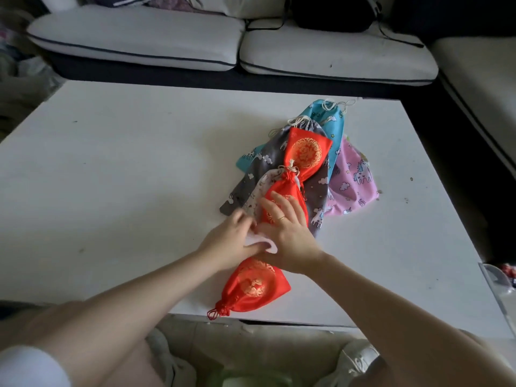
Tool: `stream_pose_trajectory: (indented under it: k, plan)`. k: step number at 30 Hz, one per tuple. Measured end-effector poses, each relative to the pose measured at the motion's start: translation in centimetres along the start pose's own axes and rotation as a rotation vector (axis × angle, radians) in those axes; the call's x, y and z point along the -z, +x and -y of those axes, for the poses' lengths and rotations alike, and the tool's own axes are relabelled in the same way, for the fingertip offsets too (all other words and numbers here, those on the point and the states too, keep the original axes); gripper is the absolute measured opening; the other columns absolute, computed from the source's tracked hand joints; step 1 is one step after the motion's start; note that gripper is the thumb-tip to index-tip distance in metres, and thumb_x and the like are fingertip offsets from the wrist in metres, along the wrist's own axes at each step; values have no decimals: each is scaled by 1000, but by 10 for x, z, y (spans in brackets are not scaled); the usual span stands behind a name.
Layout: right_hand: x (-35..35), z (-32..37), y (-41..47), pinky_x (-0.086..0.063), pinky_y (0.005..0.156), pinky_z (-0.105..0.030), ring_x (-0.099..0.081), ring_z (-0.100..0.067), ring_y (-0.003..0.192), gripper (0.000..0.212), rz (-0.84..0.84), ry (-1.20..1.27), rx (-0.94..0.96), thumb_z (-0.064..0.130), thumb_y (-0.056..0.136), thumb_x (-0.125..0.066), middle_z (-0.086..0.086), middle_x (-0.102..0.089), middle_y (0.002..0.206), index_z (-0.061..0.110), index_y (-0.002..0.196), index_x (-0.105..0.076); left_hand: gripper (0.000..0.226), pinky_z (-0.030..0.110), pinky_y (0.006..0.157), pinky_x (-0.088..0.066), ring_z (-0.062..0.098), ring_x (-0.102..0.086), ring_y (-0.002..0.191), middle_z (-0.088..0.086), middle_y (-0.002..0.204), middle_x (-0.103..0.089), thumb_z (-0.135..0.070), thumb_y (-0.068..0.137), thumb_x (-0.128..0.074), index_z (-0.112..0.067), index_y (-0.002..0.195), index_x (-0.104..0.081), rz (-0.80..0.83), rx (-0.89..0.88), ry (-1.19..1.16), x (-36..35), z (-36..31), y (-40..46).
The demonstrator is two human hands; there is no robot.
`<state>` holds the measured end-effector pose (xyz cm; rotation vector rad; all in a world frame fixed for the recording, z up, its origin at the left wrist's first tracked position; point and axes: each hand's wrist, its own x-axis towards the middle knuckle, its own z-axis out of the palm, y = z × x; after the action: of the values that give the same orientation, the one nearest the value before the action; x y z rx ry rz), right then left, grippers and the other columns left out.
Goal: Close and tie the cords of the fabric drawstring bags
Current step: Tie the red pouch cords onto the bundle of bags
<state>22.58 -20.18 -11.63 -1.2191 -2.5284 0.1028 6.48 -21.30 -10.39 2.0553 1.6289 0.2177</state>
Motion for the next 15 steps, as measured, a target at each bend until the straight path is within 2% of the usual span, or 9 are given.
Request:
stream_pose_trajectory:
  k: [1,3,6,8,10,11,12,14,15]
  plan:
    - [1,3,0,-20,110,-62,-20,-31,139,47,84,-23,20,52,60,-73,-10,-40,145,25,98,-67,58,30,79,-38,22,-52,106,3,122,-46,-56,75,-62,-13,112,-50,67,48,25,-2,2,-2]
    - [3,10,-4,1,116,-54,-3,-31,145,58,243,-7,-17,51,66,-73,-8,-20,155,23,115,-60,59,29,80,-37,20,-51,109,1,123,-46,-52,73,-67,-15,114,-49,148,139,26,-3,4,-4]
    - [4,16,-9,19,111,-46,14,-30,144,68,362,-77,-42,53,72,-68,-6,-1,158,26,130,-48,52,29,85,-41,18,-52,104,-5,107,-42,-52,74,-66,-15,110,-56,258,183,7,-12,7,-6]
    - [2,18,-14,26,105,-46,19,-32,143,60,439,-165,-1,52,77,-64,-5,5,158,28,130,-49,51,26,75,-44,17,-56,88,-5,89,-45,-55,72,-61,-14,103,-60,342,174,-36,-22,6,-8]
    - [-4,19,-19,27,102,-49,17,-33,143,32,498,-235,38,37,87,-58,-6,3,158,22,115,-60,34,25,62,-40,12,-52,63,-4,71,-47,-48,73,-61,-14,71,-61,390,197,-177,-25,0,-12]
    - [-7,19,-21,26,103,-51,12,-33,144,20,492,-239,34,27,89,-56,-7,-5,158,18,104,-66,29,25,57,-37,9,-48,55,-5,62,-48,-39,75,-65,-17,59,-55,426,186,-218,-24,-2,-14]
    - [-9,19,-20,23,104,-52,0,-34,145,14,452,-232,30,20,87,-57,-8,-18,156,17,93,-69,26,26,55,-38,9,-48,53,-6,58,-51,-30,76,-66,-20,56,-54,457,154,-199,-19,-5,-12]
    - [-7,14,-11,3,109,-56,-39,-36,132,9,289,-262,-8,21,72,-67,-6,-53,134,20,78,-73,8,31,64,-48,18,-62,69,2,74,-66,-19,80,-64,-18,73,-60,397,88,-113,-5,-9,-5]
    - [-3,7,-5,-12,110,-57,-52,-36,119,11,129,-230,-70,27,65,-68,-4,-63,119,21,73,-73,2,34,71,-50,24,-65,80,7,86,-68,-16,81,-63,-16,82,-61,253,47,-74,3,-10,0]
